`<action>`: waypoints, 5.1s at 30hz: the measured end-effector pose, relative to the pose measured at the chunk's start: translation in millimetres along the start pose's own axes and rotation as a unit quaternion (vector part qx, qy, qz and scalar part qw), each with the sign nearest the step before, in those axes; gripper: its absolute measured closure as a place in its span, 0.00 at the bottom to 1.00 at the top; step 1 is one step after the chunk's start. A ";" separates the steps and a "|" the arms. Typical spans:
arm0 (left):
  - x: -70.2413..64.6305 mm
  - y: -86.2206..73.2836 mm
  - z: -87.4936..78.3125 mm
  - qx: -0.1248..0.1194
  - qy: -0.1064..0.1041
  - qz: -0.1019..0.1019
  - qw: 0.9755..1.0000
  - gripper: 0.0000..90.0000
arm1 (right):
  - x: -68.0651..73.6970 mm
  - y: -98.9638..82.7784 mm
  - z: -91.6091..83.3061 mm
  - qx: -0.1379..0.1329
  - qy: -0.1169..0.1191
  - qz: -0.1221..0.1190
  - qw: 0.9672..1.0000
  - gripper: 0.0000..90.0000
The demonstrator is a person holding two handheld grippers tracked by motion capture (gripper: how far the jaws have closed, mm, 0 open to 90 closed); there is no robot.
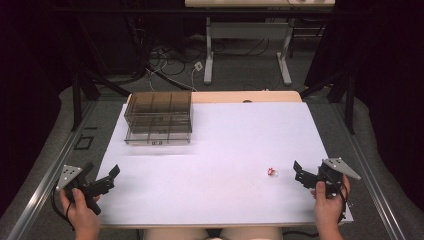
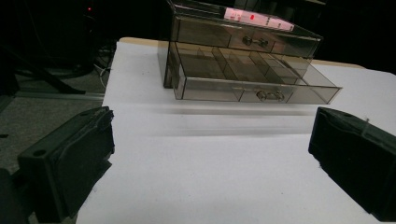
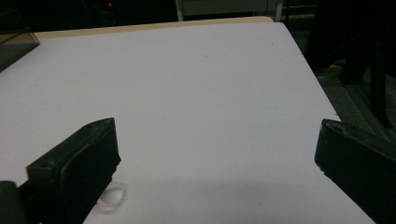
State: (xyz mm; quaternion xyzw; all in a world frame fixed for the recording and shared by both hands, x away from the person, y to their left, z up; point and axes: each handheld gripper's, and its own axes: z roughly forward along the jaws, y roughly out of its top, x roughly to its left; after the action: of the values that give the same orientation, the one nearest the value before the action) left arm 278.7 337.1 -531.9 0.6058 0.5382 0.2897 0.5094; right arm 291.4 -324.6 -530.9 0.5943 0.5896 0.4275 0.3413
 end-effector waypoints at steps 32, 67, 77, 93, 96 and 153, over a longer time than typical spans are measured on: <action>-5.7 -1.1 4.8 0.004 -0.010 0.008 1.000 0.00 | 35.6 -2.8 7.0 -0.007 0.063 -0.027 0.998 0.06; -4.9 -2.2 7.4 0.015 -0.013 0.009 1.000 0.00 | 61.5 -13.5 22.7 0.064 0.103 -0.063 0.991 0.28; -5.1 -2.3 7.8 0.016 -0.014 0.008 1.000 0.00 | 65.8 -16.2 26.4 0.082 0.105 -0.071 0.989 0.36; -5.1 -2.3 8.6 0.021 -0.015 0.013 1.000 0.00 | 68.2 -21.5 34.5 0.114 0.106 -0.082 0.984 0.51; -5.2 -2.4 8.6 0.022 -0.015 0.014 1.000 0.00 | 69.6 -22.2 34.7 0.114 0.108 -0.088 0.984 0.53; -4.4 -2.7 9.5 0.024 -0.015 0.007 1.000 0.00 | 71.7 -26.6 40.5 0.136 0.102 -0.111 0.979 0.78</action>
State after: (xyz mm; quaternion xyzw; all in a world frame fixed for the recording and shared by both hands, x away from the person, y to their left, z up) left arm 285.2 329.7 -536.5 0.6261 0.5329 0.2712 0.5005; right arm 313.0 -247.6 -563.7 0.5194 0.7360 0.3611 0.2412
